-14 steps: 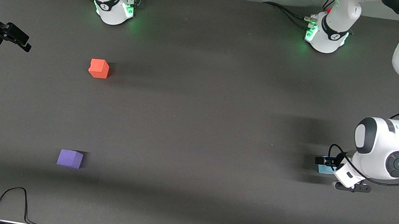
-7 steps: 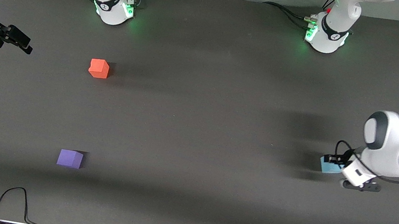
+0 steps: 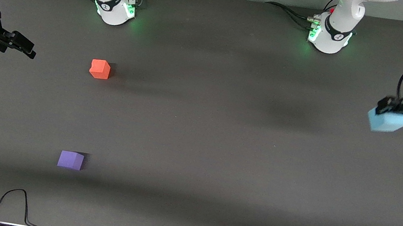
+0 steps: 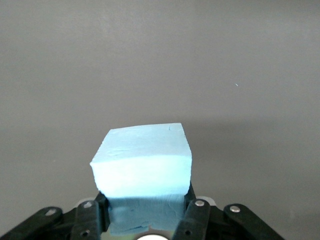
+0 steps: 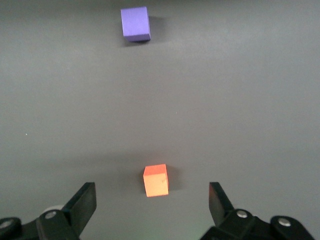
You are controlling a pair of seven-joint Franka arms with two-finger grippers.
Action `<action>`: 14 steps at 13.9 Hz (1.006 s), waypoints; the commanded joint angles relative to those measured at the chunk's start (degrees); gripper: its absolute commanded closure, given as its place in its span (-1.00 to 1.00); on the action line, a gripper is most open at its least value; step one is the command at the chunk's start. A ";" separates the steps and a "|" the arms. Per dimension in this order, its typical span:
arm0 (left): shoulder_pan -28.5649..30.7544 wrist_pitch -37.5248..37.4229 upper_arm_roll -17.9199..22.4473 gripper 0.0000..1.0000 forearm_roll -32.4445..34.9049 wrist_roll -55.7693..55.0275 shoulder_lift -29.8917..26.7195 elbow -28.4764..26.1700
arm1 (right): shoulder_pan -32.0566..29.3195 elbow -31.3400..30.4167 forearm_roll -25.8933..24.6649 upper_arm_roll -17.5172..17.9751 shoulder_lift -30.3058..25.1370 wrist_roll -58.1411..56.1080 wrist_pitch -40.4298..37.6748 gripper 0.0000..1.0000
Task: Place blue block between orange and purple blocks
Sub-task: 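Lift the light blue cube off the table with the left gripper, then carry the blue cube with the left gripper to the table's middle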
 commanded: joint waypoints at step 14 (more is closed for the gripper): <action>-30.33 18.61 -22.79 0.39 14.72 -62.88 48.68 32.44 | 0.18 -1.84 0.60 -0.74 -0.35 -1.25 -0.19 -1.00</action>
